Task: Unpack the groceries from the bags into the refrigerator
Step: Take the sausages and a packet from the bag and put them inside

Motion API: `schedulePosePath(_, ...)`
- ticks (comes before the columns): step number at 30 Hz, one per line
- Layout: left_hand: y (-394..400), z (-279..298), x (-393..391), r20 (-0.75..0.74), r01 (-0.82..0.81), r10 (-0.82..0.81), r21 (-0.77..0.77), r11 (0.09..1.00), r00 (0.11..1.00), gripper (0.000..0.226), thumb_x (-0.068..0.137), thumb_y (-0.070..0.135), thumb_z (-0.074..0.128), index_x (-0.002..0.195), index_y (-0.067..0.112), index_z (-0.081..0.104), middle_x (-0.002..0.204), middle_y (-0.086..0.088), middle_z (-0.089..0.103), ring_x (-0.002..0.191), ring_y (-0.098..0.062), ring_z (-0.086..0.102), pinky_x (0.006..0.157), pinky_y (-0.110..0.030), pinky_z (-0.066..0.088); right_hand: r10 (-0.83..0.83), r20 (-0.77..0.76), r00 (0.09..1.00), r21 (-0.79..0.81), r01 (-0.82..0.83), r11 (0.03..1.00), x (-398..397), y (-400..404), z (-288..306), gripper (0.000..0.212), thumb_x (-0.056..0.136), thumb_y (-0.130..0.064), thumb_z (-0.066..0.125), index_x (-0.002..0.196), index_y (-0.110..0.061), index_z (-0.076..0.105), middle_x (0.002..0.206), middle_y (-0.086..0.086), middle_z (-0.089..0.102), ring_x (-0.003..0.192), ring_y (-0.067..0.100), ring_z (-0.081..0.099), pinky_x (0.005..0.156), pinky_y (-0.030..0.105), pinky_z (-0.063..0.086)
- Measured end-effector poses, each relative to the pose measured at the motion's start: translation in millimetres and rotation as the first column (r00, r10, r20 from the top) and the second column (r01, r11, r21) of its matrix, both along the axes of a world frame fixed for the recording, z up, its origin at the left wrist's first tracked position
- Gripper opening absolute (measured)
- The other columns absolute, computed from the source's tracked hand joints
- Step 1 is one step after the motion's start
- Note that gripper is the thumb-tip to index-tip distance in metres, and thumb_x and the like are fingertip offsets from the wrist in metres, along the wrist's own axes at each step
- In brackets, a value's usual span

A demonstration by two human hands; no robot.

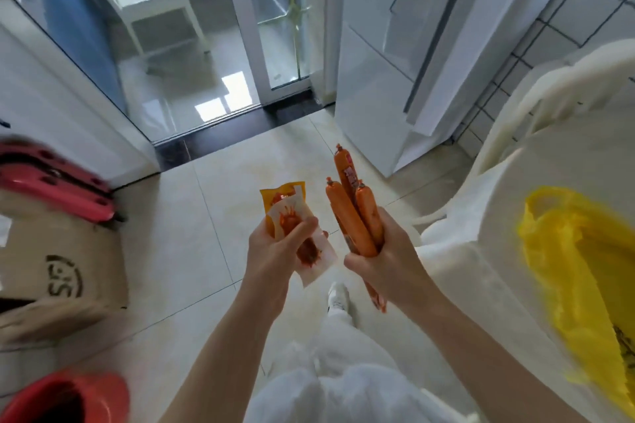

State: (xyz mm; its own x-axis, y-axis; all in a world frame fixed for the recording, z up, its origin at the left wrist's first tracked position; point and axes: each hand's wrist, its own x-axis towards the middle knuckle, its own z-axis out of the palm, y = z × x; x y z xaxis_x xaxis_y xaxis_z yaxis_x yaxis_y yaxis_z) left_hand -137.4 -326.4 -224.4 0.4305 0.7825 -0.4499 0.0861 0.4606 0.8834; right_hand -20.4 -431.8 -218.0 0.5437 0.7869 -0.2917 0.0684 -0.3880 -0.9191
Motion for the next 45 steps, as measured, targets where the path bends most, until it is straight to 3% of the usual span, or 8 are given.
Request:
schedulePosePath(3, 31.1, -1.7, -1.0, 0.009, -0.040, 0.040, -0.010, 0.999, 0.999, 0.016, 0.086, 0.018, 0.071, 0.097, 0.025, 0.060, 0.073, 0.008, 0.070, 0.076, -0.018, 0.073, 0.060, -0.025, 0.056, 0.054, 0.004, 0.999, 0.013, -0.055, 0.998, 2.3, 40.8, -1.0, 0.035, 0.067, 0.000, 0.066, 0.091, -0.021, 0.052, 0.078, 0.009, 0.054, 0.064, 0.013, 0.055, 0.061, 0.031, 0.052)
schedulePosePath(7, 83.1, -0.4, 14.4, 0.001, -0.071, 0.071, 0.001, 0.997, 0.997, 0.018, 0.086, 0.018, 0.070, 0.098, 0.025, 0.059, 0.073, 0.009, 0.071, 0.074, -0.015, 0.073, 0.059, -0.022, 0.056, 0.097, -0.024, 0.995, 0.059, -0.096, 0.994, 15.3, 100.2, 0.6, 0.035, 0.074, -0.003, 0.071, 0.097, -0.020, 0.051, 0.070, -0.014, 0.054, 0.060, 0.003, 0.057, 0.057, 0.015, 0.046)
schedulePosePath(13, 176.9, 9.7, 57.0, -0.020, -0.091, 0.091, 0.029, 0.995, 0.996, 0.032, 0.084, 0.020, 0.073, 0.112, 0.017, 0.059, 0.091, -0.005, 0.070, 0.081, -0.020, 0.072, 0.080, -0.038, 0.059, 0.101, -0.003, 0.995, 0.073, -0.100, 0.992, 54.3, 197.4, 8.0, 0.036, 0.079, -0.015, 0.074, 0.107, -0.019, 0.052, 0.078, -0.005, 0.054, 0.068, 0.011, 0.061, 0.066, 0.023, 0.054)
schedulePosePath(21, 278.4, 18.6, 114.3, -0.041, -0.037, 0.040, 0.081, 0.996, 0.998, 0.035, 0.083, 0.019, 0.074, 0.114, 0.016, 0.057, 0.095, -0.008, 0.068, 0.081, -0.020, 0.072, 0.081, -0.039, 0.059, 0.058, 0.048, 0.997, 0.085, -0.062, 0.994, 111.0, 294.5, 18.6, 0.039, 0.072, -0.016, 0.073, 0.104, -0.013, 0.052, 0.076, -0.004, 0.050, 0.065, 0.011, 0.058, 0.061, 0.019, 0.048)
schedulePosePath(26, 337.9, 22.4, 155.6, -0.035, 0.026, -0.023, 0.077, 0.997, 0.999, 0.028, 0.083, 0.016, 0.073, 0.108, 0.016, 0.059, 0.093, -0.008, 0.069, 0.078, -0.019, 0.073, 0.073, -0.034, 0.058, -0.061, 0.093, 0.994, 0.052, 0.056, 0.997, 144.8, 348.3, 27.9, 0.040, 0.064, -0.029, 0.072, 0.097, -0.017, 0.053, 0.076, 0.002, 0.055, 0.067, 0.022, 0.061, 0.060, 0.030, 0.057)
schedulePosePath(33, 435.4, 30.0, 222.4, 0.001, 0.169, -0.170, 0.087, 0.982, 0.985, 0.021, 0.083, 0.010, 0.073, 0.097, 0.021, 0.061, 0.078, 0.002, 0.071, 0.068, -0.009, 0.072, 0.060, -0.024, 0.055, -0.223, 0.070, 0.972, 0.012, 0.223, 0.975, 196.8, 421.1, 32.4, 0.033, 0.073, -0.009, 0.070, 0.100, -0.020, 0.055, 0.087, 0.009, 0.061, 0.077, 0.026, 0.065, 0.067, 0.034, 0.057)
schedulePosePath(39, 521.3, 44.9, 280.3, 0.001, 0.381, -0.383, 0.096, 0.919, 0.924, 0.021, 0.082, -0.001, 0.070, 0.096, 0.014, 0.063, 0.083, -0.008, 0.071, 0.078, -0.023, 0.074, 0.065, -0.034, 0.058, -0.440, 0.067, 0.896, -0.028, 0.442, 0.896, 242.7, 484.8, 40.7, 0.030, 0.068, -0.011, 0.068, 0.096, -0.017, 0.058, 0.083, 0.009, 0.064, 0.077, 0.027, 0.066, 0.076, 0.048, 0.057)
schedulePosePath(45, 573.1, 51.8, 345.4, -0.039, 0.566, -0.567, 0.142, 0.812, 0.823, 0.024, 0.080, 0.004, 0.074, 0.089, 0.023, 0.062, 0.075, 0.003, 0.073, 0.079, -0.016, 0.073, 0.065, -0.028, 0.055, -0.634, 0.052, 0.772, 0.005, 0.635, 0.773, 278.6, 527.7, 55.6, 0.028, 0.073, -0.004, 0.070, 0.096, -0.016, 0.059, 0.086, 0.010, 0.066, 0.079, 0.026, 0.066, 0.074, 0.037, 0.057)
